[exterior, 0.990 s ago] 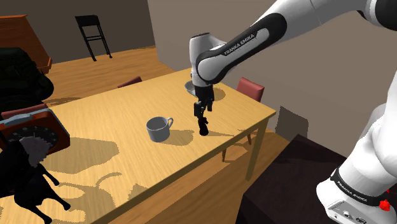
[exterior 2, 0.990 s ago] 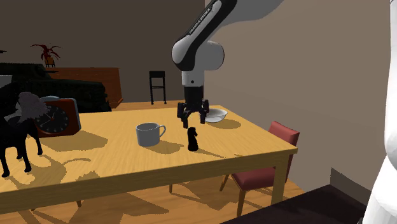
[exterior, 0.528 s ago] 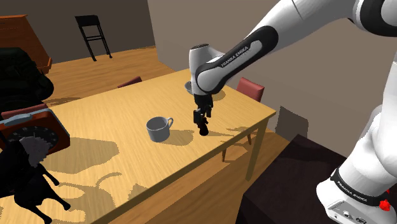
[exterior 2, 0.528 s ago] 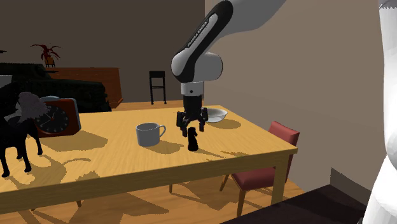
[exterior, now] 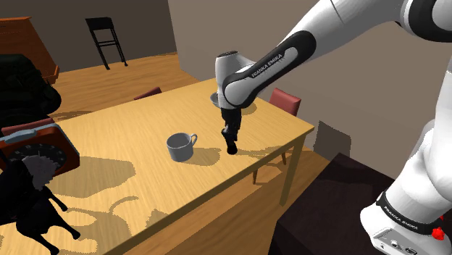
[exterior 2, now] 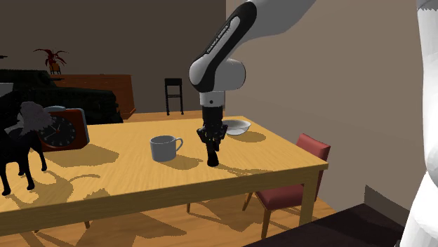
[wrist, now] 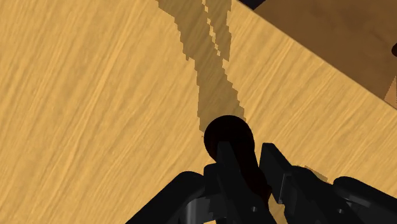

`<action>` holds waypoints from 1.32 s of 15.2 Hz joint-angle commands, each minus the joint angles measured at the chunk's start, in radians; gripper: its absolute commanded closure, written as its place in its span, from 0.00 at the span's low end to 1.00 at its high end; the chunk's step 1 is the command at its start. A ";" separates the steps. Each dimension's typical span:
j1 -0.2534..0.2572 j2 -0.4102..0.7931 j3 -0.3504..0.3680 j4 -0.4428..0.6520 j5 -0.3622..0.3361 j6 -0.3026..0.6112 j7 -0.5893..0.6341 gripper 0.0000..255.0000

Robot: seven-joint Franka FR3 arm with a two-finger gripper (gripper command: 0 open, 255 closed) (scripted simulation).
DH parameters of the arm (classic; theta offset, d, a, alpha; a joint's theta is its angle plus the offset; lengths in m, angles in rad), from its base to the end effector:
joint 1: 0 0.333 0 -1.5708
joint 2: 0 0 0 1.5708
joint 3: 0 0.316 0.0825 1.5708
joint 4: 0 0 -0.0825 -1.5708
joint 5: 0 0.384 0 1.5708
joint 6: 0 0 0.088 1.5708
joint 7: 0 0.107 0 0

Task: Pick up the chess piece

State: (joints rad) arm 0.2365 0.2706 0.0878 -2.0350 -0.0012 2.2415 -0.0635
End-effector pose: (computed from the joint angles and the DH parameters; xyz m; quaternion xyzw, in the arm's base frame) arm 0.5551 0.1852 0.3074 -0.9809 -0.1918 0.0327 0.0071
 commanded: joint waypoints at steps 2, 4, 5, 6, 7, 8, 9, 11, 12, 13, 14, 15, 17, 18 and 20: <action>0.000 0.000 0.000 0.000 0.000 0.000 0.000 1.00; -0.001 -0.007 0.000 0.005 0.001 -0.012 -0.002 1.00; -0.001 -0.015 0.000 0.008 0.002 -0.024 -0.002 1.00; -0.001 -0.022 0.000 0.013 0.002 -0.035 -0.002 1.00; -0.002 -0.029 0.001 0.017 0.003 -0.047 -0.003 1.00; -0.002 -0.037 0.001 0.022 0.004 -0.059 -0.003 1.00; -0.002 -0.044 0.001 0.026 0.004 -0.071 -0.003 1.00; -0.002 -0.058 0.001 0.036 0.006 -0.095 -0.004 1.00; -0.003 -0.064 0.002 0.042 0.006 -0.107 -0.004 1.00; -0.003 -0.071 0.002 0.048 0.007 -0.119 -0.004 1.00; -0.003 -0.077 0.002 0.053 0.007 -0.131 -0.004 1.00; -0.003 -0.083 0.002 0.059 0.008 -0.143 -0.004 1.00; -0.003 -0.095 0.002 0.072 0.009 -0.168 -0.005 1.00; -0.004 -0.101 0.002 0.079 0.010 -0.180 -0.005 1.00; -0.004 -0.101 0.002 0.080 0.010 -0.182 -0.005 1.00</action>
